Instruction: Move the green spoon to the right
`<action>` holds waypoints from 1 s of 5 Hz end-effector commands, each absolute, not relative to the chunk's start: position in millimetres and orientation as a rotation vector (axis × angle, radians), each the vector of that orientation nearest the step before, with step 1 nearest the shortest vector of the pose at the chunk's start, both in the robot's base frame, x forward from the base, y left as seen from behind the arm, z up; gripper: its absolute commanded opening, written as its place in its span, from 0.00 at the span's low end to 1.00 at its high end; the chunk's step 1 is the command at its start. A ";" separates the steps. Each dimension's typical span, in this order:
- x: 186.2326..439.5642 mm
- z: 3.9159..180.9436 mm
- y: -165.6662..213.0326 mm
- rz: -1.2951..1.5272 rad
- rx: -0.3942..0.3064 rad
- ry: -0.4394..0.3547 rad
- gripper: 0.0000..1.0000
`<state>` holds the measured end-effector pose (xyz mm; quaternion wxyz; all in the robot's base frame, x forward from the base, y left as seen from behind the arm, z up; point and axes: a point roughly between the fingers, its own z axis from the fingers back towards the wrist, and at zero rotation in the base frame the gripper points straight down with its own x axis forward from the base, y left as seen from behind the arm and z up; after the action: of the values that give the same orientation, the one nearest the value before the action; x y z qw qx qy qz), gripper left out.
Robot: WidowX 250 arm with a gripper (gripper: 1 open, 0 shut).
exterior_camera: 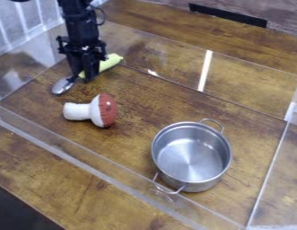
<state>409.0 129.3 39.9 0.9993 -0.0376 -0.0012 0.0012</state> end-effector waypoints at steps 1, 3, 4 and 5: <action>432.4 78.7 104.8 -0.145 -0.031 -0.102 0.00; 429.1 84.7 72.6 -0.141 -0.023 -0.103 0.00; 429.5 84.3 66.1 -0.147 -0.021 -0.102 0.00; 430.1 84.1 59.2 -0.153 -0.019 -0.102 0.00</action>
<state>419.7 79.5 42.1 0.9985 -0.0215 0.0014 -0.0494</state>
